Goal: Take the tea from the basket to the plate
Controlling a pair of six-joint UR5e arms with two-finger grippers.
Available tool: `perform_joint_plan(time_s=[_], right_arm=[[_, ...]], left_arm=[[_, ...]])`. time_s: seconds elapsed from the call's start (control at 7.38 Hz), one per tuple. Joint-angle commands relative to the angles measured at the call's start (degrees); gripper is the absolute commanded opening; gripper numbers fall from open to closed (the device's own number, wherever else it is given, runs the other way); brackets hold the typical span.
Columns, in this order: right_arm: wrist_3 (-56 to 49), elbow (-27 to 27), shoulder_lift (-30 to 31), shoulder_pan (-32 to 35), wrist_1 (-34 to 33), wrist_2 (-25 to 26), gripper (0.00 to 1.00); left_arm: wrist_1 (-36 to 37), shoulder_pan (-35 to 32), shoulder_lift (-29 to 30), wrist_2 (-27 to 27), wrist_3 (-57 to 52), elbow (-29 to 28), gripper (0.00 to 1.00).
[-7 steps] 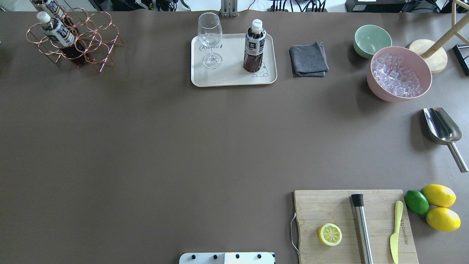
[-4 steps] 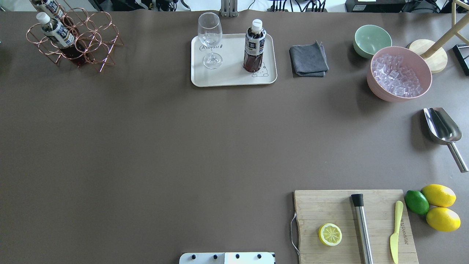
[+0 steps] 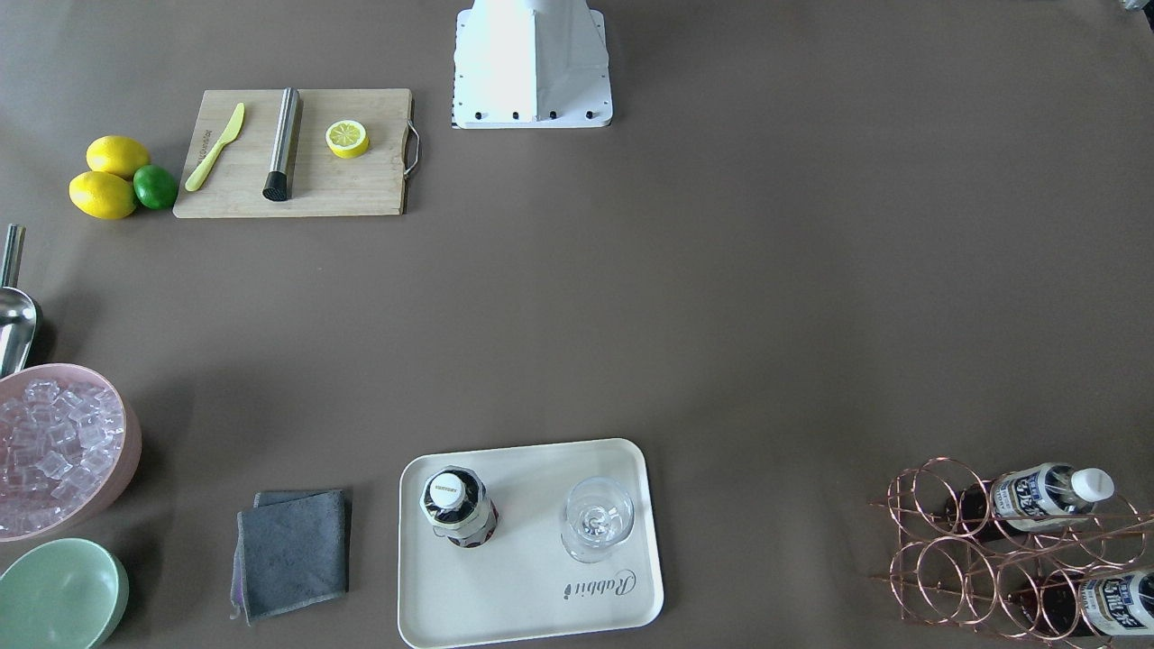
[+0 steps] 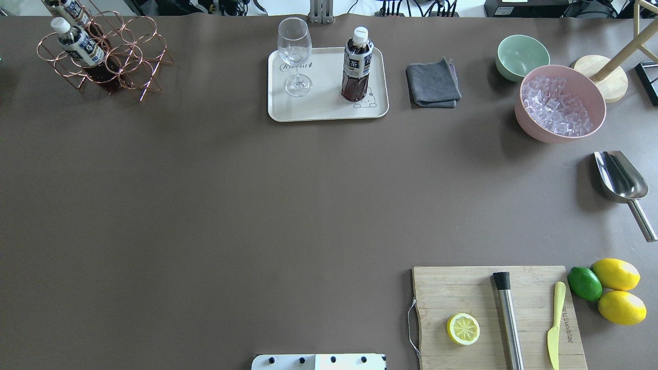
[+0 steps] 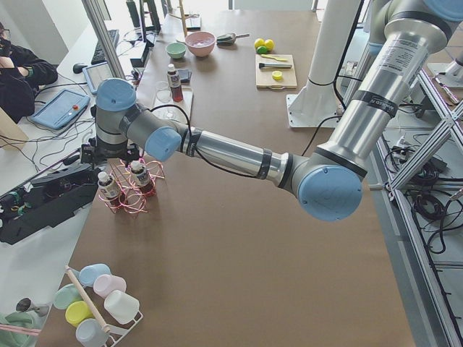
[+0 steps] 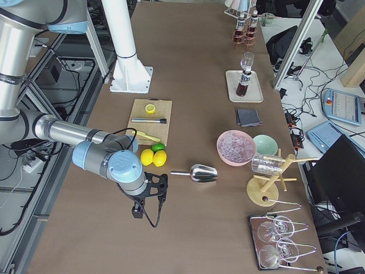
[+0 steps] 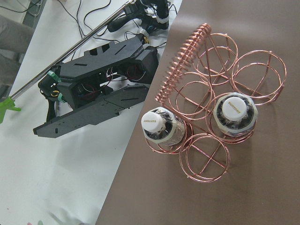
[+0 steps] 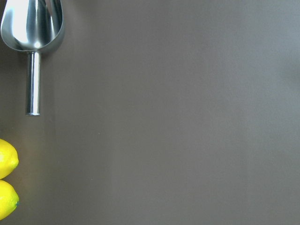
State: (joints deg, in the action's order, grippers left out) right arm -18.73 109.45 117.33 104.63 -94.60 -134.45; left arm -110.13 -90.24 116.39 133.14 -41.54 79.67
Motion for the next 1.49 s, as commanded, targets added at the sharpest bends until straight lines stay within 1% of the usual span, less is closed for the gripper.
perform_joint_plan(time_s=[0.0, 0.14, 0.27, 0.41, 0.54, 0.68, 0.81, 1.08, 1.22, 1.35], right_arm=[[-0.43, 7.14, 6.48, -1.09, -0.15, 0.33, 0.99], [-0.43, 7.18, 6.25, -2.83, -0.15, 0.42, 0.99], [-0.35, 7.88, 6.07, -4.42, -0.06, 0.33, 0.99], [-0.09, 8.32, 5.98, -5.22, -0.06, 0.42, 0.99], [0.00, 7.80, 5.98, -5.23, -0.06, 0.60, 0.99], [0.00, 7.45, 6.24, -5.14, -0.06, 0.60, 0.99], [-0.08, 7.18, 6.77, -5.05, -0.15, 0.60, 0.99], [-0.08, 6.48, 6.33, -5.49, -0.06, 1.47, 0.99], [-0.08, 6.56, 6.16, -6.01, -0.06, 2.69, 0.99], [-0.08, 6.56, 6.07, -6.45, -0.06, 3.40, 0.99]], left_arm=[[0.01, -3.10, -3.45, 3.00, 24.47, -0.04, 0.98], [0.09, -3.27, -3.63, 3.01, 34.24, -0.04, 0.98], [-0.34, -3.71, -6.42, 3.09, 45.91, 1.44, 0.98], [-4.09, -4.24, -11.23, 3.01, 50.72, 2.32, 0.98], [-6.82, -4.50, -12.76, 2.92, 55.47, 2.25, 0.98], [-6.94, -4.77, -16.25, 2.92, 56.74, 2.77, 0.98], [-6.94, -5.81, -16.55, 3.01, 56.84, 2.95, 0.98], [-6.42, -5.56, -22.33, 3.27, 56.84, 4.53, 0.98], [-6.15, -4.17, -24.44, 2.84, 56.75, 4.36, 0.98], [-6.15, -2.68, -25.33, 2.66, 56.58, 4.44, 0.98]])
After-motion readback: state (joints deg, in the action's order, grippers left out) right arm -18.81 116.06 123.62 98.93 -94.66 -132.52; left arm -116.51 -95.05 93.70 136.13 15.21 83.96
